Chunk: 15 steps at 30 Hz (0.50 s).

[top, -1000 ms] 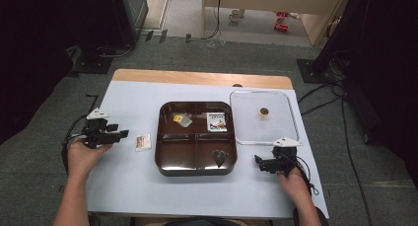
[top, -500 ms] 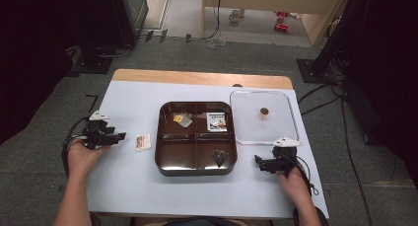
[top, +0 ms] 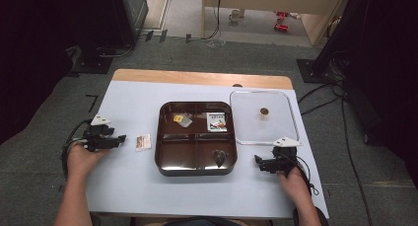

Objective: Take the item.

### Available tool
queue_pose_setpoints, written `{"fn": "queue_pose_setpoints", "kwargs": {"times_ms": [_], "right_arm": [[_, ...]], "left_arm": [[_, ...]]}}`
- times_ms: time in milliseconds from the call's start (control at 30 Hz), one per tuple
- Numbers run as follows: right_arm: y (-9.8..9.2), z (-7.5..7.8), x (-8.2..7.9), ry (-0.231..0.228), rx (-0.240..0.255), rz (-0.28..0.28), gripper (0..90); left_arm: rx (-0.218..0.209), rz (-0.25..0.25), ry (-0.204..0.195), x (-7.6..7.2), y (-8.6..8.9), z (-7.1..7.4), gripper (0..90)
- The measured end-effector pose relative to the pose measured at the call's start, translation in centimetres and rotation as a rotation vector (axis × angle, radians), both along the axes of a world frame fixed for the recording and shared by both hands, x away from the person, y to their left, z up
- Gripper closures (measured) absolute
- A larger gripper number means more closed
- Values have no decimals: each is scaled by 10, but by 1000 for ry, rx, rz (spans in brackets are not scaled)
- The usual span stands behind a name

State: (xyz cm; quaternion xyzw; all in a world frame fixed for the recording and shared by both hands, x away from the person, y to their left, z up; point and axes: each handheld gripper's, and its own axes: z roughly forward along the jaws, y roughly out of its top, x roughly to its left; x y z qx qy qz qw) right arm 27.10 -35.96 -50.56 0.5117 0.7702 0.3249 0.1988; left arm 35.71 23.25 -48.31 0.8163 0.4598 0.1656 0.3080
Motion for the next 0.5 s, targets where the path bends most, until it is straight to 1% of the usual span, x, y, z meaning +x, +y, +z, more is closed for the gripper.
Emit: {"fn": "queue_pose_setpoints", "kwargs": {"times_ms": [33, 67, 100, 133, 267, 333, 367, 500], "right_arm": [[0, 0, 0, 0, 0, 0, 0], [0, 0, 0, 0, 0, 0, 0], [0, 0, 0, 0, 0, 0, 0], [0, 0, 0, 0, 0, 0, 0], [0, 0, 0, 0, 0, 0, 0], [0, 0, 0, 0, 0, 0, 0], [0, 0, 0, 0, 0, 0, 0], [0, 0, 0, 0, 0, 0, 0]], "left_arm": [[-9, 1, -4, -1, 1, -1, 399], [-26, -15, -22, -3, 2, -3, 360], [-26, -15, -22, -3, 2, -3, 347], [-25, -14, -47, -6, 1, -6, 345], [-38, -6, -62, -8, 2, -7, 343], [-48, 4, -81, -10, 2, -9, 342], [-56, 8, -97, -12, 3, -11, 340], [-54, 9, -97, -12, 2, -11, 340]]}}
